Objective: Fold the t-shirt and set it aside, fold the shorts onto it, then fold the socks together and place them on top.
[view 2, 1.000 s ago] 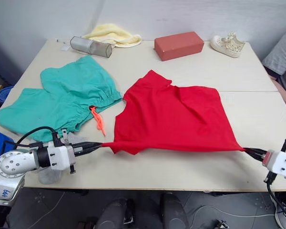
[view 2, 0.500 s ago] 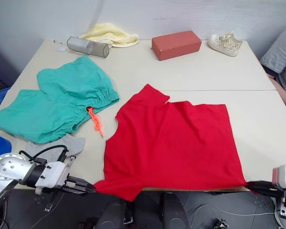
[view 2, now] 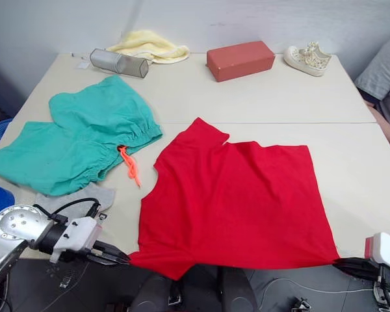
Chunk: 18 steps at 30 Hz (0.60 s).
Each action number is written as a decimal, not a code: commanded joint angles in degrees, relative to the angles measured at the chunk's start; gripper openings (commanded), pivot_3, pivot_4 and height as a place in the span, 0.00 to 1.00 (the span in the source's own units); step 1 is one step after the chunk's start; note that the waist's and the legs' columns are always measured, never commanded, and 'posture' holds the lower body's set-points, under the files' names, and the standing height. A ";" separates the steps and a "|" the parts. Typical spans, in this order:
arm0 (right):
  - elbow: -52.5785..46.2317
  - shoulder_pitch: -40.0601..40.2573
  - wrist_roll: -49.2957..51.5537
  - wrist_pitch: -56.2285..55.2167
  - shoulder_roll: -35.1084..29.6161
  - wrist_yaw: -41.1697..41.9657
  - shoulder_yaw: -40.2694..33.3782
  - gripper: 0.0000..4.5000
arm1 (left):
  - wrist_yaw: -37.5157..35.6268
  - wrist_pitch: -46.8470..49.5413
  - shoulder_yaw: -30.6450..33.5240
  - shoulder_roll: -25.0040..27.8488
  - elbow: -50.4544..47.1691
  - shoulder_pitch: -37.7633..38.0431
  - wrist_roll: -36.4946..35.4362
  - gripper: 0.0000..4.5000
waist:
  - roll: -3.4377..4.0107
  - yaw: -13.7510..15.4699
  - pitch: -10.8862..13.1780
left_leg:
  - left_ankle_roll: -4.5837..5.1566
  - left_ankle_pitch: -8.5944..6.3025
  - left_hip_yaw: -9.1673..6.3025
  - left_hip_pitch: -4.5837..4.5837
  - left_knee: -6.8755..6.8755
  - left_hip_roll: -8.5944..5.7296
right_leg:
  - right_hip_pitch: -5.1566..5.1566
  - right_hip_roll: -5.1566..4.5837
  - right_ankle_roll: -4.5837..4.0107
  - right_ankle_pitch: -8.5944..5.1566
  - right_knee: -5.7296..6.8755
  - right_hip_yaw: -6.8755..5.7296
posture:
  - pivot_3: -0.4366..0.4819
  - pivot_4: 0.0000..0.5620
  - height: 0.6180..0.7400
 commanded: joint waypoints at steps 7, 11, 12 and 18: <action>-2.10 -2.88 1.12 3.96 1.46 -0.22 -5.35 0.01 | -0.66 7.23 4.49 0.53 4.38 -6.93 -3.60 0.00 | -0.05 -0.01 0.01 | -0.02 -0.02 0.00 -0.01 -0.02 0.00 | -0.02 0.01 0.12 0.06 0.01 -0.01 | 0.48 0.27 1.00; -3.01 -4.73 0.35 5.77 1.99 -1.26 -3.82 0.01 | 2.87 11.75 3.94 -0.43 6.23 -10.17 -2.91 0.00 | -0.05 0.04 0.01 | -0.03 -0.03 0.00 -0.03 0.00 0.01 | -0.05 0.03 0.17 0.09 0.02 -0.01 | 0.48 0.27 1.00; -3.25 -6.04 0.11 6.77 2.28 -2.38 -2.32 0.01 | 4.06 12.88 2.92 -1.42 6.66 -11.45 -2.53 0.00 | -0.05 0.05 0.01 | -0.03 -0.04 0.00 -0.03 0.00 0.00 | -0.05 0.03 0.18 0.10 0.02 -0.01 | 0.48 0.27 1.00; -4.15 -10.44 -1.50 10.49 3.18 -6.38 1.81 0.01 | 9.94 18.34 0.09 -5.16 7.62 -14.95 -0.10 0.00 | -0.12 0.07 -0.02 | 0.00 -0.04 0.00 -0.15 0.02 0.00 | -0.18 0.04 0.84 0.46 0.08 -0.01 | 0.48 0.27 1.00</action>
